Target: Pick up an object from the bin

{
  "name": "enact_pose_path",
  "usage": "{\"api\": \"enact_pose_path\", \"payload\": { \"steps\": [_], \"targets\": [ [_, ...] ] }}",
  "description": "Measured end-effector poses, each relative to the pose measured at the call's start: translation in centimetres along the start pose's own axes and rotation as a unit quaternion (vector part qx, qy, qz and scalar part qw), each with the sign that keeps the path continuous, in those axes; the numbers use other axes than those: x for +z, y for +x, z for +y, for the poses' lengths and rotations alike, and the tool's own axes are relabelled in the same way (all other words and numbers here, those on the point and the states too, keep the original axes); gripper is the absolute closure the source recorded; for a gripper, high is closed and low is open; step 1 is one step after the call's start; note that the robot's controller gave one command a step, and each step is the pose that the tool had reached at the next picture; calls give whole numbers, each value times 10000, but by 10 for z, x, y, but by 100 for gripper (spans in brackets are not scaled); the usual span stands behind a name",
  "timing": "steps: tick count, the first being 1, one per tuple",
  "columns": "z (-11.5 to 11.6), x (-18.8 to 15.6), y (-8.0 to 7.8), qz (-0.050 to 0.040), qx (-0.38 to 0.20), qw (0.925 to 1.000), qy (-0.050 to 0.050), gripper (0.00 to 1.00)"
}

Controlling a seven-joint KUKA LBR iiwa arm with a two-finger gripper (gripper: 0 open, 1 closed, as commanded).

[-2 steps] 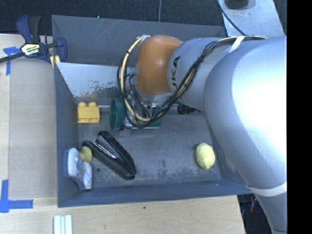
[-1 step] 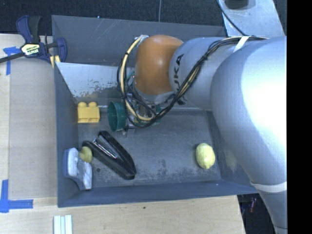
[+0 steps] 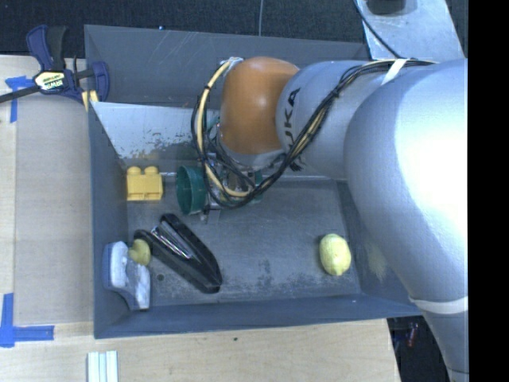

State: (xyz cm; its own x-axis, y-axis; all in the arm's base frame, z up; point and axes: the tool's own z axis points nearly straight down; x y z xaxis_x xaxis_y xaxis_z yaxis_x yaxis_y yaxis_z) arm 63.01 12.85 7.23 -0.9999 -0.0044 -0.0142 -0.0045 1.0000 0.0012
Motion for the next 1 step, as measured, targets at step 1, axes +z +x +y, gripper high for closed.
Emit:
{"api": "enact_pose_path", "payload": {
  "steps": [1],
  "targets": [
    [0, -31, -1, -23, -3, 10000, -3, 100]
  ]
}}
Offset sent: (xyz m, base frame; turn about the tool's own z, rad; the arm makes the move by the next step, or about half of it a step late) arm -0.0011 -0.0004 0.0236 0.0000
